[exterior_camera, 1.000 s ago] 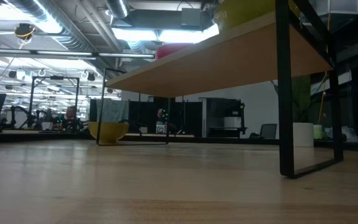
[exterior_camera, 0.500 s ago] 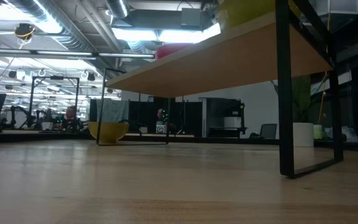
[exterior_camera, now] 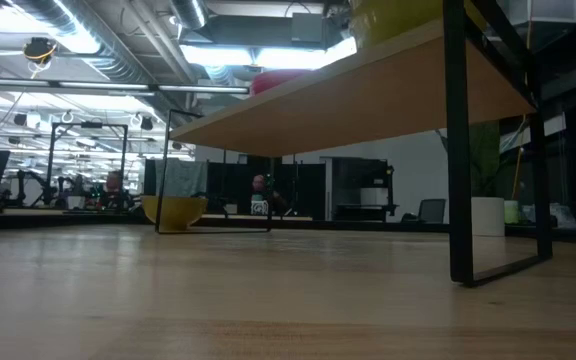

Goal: Pick & Place Mini bowls
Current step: Stack the bottom white patterned bowl on top of the white patterned bowl on the shelf, then stack the white patterned bowl on top of the other white patterned bowls on the shelf

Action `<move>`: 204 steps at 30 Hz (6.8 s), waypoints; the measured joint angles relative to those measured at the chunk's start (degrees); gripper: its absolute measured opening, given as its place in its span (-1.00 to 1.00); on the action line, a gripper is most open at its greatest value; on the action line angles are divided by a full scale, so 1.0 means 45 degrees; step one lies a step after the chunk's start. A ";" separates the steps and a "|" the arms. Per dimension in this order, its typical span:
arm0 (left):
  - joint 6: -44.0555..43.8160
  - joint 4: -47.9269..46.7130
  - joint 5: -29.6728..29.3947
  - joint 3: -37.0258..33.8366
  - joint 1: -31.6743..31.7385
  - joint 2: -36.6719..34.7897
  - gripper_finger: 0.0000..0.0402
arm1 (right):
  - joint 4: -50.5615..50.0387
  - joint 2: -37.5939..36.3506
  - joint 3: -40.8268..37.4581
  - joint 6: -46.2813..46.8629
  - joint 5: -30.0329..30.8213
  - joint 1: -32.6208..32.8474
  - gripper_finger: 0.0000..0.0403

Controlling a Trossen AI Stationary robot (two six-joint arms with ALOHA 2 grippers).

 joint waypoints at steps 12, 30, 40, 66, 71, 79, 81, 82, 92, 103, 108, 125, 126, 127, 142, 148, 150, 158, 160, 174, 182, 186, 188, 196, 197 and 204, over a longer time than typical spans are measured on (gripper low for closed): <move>-0.0019 0.0000 -0.0005 0.0000 -0.0005 0.0000 -0.90 | 0.0000 0.0000 0.0000 0.0047 -0.0005 0.0000 -0.88; -0.0018 0.0000 -0.0010 0.0000 -0.0002 0.0000 -0.90 | 0.0002 -0.0005 0.0000 0.0029 0.0103 0.0005 -0.81; -0.0015 -0.0005 -0.0010 0.0000 -0.0003 0.0000 -0.92 | 0.0045 -0.0015 0.0000 -0.0311 0.0141 0.0005 -0.60; 0.0111 -0.0005 -0.0039 0.0000 -0.0002 0.0000 -0.92 | 0.0281 -0.0015 0.0457 -0.1316 0.0518 0.0005 -0.18; 0.0107 -0.0005 -0.0112 0.0000 -0.0002 0.0000 -0.91 | 0.0089 -0.0015 0.1253 -0.1360 0.1294 0.0000 -0.18; 0.0107 -0.0005 -0.0112 0.0000 -0.0004 0.0000 -0.92 | -0.0017 -0.0015 0.2184 -0.1489 0.1658 0.0000 -0.20; 0.0107 -0.0005 -0.0112 0.0000 -0.0005 0.0000 -0.92 | 0.0070 -0.0015 0.2397 -0.1654 0.1861 0.0052 -0.22; 0.0107 -0.0005 -0.0112 0.0000 -0.0001 0.0000 -0.92 | 0.0148 -0.0015 0.2481 -0.1694 0.2078 0.0116 -0.23; 0.0105 -0.0005 -0.0115 0.0000 -0.0001 0.0000 -0.93 | 0.0815 -0.0015 0.2827 -0.2703 0.4418 0.0688 -0.33; 0.0107 -0.0005 -0.0805 0.0000 -0.0005 0.0000 -0.93 | 0.2488 -0.0393 0.2827 -0.3236 0.5916 0.1209 -0.33; 0.0172 -0.0010 -0.1088 0.0000 -0.0004 0.0000 -0.95 | 0.2521 -0.0605 0.2827 -0.3498 0.6643 0.1200 -0.33; 0.0884 -0.0010 -0.2836 0.0000 0.0010 0.0000 -0.94 | 0.3172 -0.0607 0.2827 -0.4647 0.6875 0.0969 -0.97; 0.0889 -0.0010 -0.3017 0.0000 0.0010 0.0000 -0.94 | 0.3175 -0.0607 0.2827 -0.4586 0.6926 0.0932 -0.96; 0.0893 -0.0014 -0.3224 0.0000 0.0010 0.0000 -0.94 | 0.3172 -0.0607 0.2827 -0.4537 0.6983 0.0907 -0.95; 0.1835 0.0084 -0.2701 -0.1589 0.2249 -0.0107 -0.96 | 0.4329 -0.0709 0.2827 -0.4974 0.7946 0.0571 -0.99; 0.2354 0.0141 -0.0904 -0.2668 0.3616 -0.0107 -0.97 | 0.4403 -0.0758 0.2827 -0.4969 0.7883 0.0150 -0.99; 0.2679 0.0088 -0.0501 -0.3052 0.4048 -0.0116 -0.96 | 0.4391 -0.0777 0.2827 -0.4964 0.7878 0.0062 -0.99; 0.4436 -0.0383 0.1395 -0.4349 0.6175 -0.0111 -0.97 | 0.4070 -0.1200 0.2827 -0.4925 0.7718 -0.0146 -1.00; 0.4806 -0.0264 0.2185 -0.4420 0.6958 -0.0108 -0.97 | 0.3955 -0.1359 0.2827 -0.4839 0.7718 -0.0146 -1.00; 0.4148 0.1786 0.4425 -0.6552 1.0650 -0.0057 -0.86 | 0.3090 -0.1689 0.2827 -0.4425 0.7601 -0.0146 -0.98; 0.3047 0.1473 0.4473 -0.6858 1.1588 0.1187 -0.50 | 0.1922 -0.1869 0.2827 -0.4341 0.7104 -0.0253 -0.97; 0.2903 0.1353 0.4443 -0.6858 1.1792 0.2193 -0.27 | 0.1588 -0.1992 0.2827 -0.4736 0.7072 -0.0253 -0.97; 0.2946 0.1379 0.4680 -0.6858 1.1987 0.2642 -0.18 | 0.1499 -0.2068 0.2827 -0.4749 0.7059 -0.0249 -0.97; 0.2429 0.0982 0.5110 -0.6858 1.2704 0.4590 -0.06 | 0.1427 -0.2463 0.2827 -0.4885 0.6717 -0.0248 -0.97; 0.2433 0.0845 0.4886 -0.6859 1.2715 0.4806 -0.06 | 0.1404 -0.2479 0.2827 -0.4810 0.6708 -0.0248 -0.97; 0.2653 0.0663 0.4337 -0.6863 1.2709 0.5999 -0.06 | 0.1175 -0.2540 0.2827 -0.4585 0.6713 -0.0248 -0.97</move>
